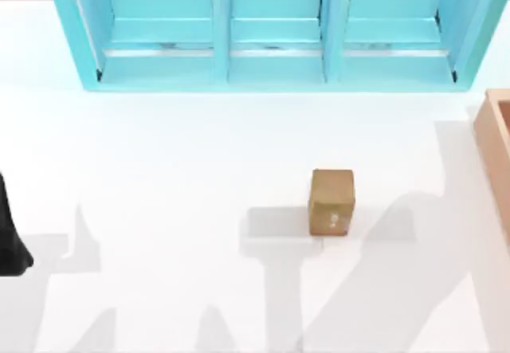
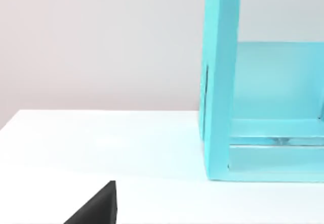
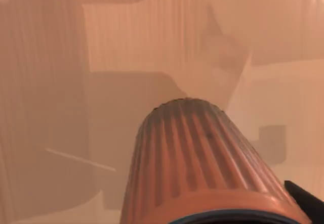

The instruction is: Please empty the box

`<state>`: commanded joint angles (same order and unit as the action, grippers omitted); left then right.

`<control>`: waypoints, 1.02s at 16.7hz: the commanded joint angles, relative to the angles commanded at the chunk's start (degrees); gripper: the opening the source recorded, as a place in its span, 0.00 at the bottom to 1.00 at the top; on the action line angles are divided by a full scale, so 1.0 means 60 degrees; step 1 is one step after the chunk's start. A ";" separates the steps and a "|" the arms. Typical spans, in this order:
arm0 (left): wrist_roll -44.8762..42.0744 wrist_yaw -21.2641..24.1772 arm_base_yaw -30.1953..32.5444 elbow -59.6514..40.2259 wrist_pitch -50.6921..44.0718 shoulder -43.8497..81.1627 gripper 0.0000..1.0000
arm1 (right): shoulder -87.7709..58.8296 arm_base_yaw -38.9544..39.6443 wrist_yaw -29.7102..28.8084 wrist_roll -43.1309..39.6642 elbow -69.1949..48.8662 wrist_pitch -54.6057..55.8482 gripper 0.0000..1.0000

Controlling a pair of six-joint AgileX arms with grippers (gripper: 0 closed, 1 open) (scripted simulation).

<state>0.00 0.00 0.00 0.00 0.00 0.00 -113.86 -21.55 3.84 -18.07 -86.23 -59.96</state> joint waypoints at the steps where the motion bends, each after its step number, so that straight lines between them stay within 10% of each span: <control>1: 0.0000 0.0000 0.0000 0.0000 0.0000 0.0000 1.00 | 0.0086 -0.0143 0.0235 -0.0018 -0.0357 -0.0295 0.00; 17: 0.0000 0.0000 0.0000 0.0000 0.0000 0.0000 1.00 | 0.0140 0.0241 -0.0583 0.0024 -0.3911 -0.4434 0.00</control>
<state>0.00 0.00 0.00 0.00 0.00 0.00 -113.03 -20.10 0.34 -17.92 -109.70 -86.56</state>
